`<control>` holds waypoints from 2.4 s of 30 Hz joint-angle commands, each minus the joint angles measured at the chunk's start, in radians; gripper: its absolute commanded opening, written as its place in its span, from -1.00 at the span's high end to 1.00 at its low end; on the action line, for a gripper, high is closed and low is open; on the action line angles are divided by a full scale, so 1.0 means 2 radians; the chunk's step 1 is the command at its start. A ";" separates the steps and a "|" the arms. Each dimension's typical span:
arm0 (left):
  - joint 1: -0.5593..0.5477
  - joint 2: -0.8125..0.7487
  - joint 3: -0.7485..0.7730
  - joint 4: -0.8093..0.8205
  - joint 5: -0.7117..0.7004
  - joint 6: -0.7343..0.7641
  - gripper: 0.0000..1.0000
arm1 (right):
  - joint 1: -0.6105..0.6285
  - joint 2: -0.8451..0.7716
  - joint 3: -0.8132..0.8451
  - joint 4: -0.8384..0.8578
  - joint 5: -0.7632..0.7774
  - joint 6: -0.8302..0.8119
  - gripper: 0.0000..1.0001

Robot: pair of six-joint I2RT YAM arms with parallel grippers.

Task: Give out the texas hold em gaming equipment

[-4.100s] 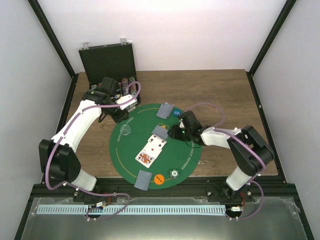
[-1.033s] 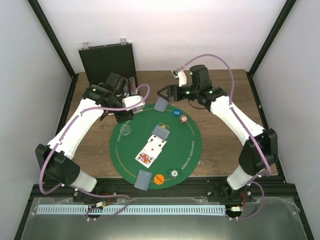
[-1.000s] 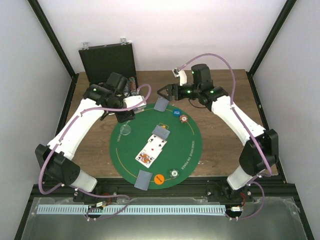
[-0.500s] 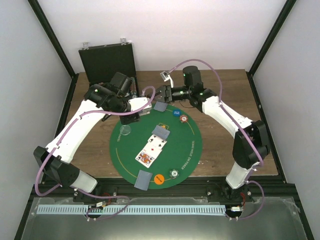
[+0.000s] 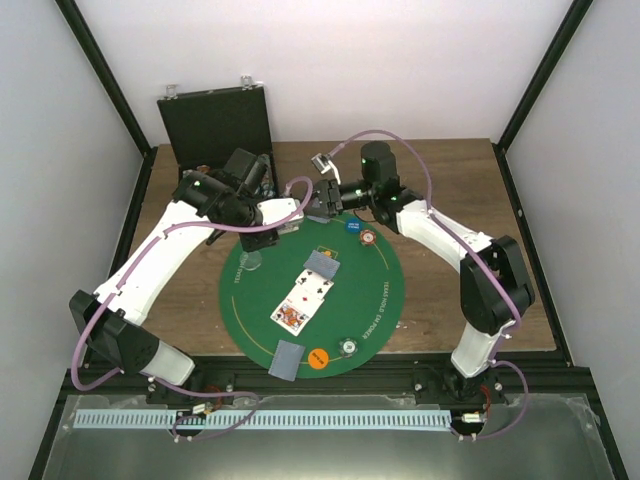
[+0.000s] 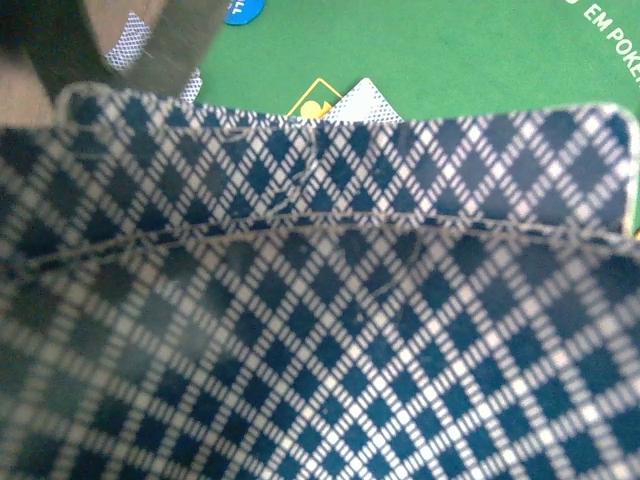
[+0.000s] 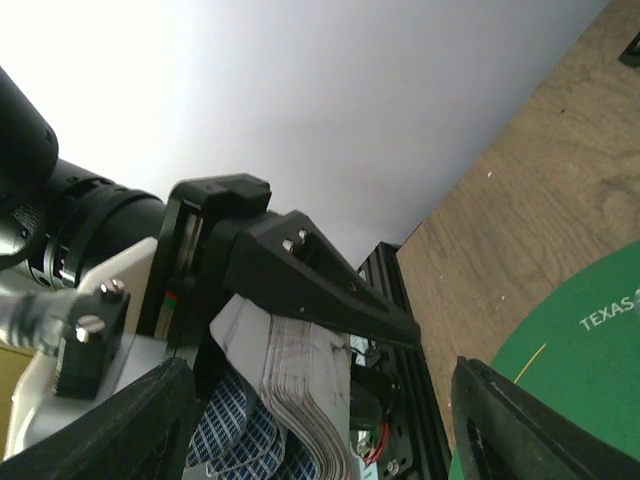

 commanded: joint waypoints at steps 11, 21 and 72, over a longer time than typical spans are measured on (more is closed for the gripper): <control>0.001 -0.001 0.008 0.023 0.040 -0.031 0.18 | 0.027 -0.004 -0.002 0.008 -0.007 -0.010 -0.41; 0.001 0.000 0.009 0.031 0.028 -0.037 0.19 | 0.034 0.021 0.025 -0.058 0.034 -0.059 -0.42; 0.008 -0.004 -0.072 0.077 -0.056 -0.047 0.23 | -0.024 -0.066 0.060 -0.303 0.182 -0.213 0.99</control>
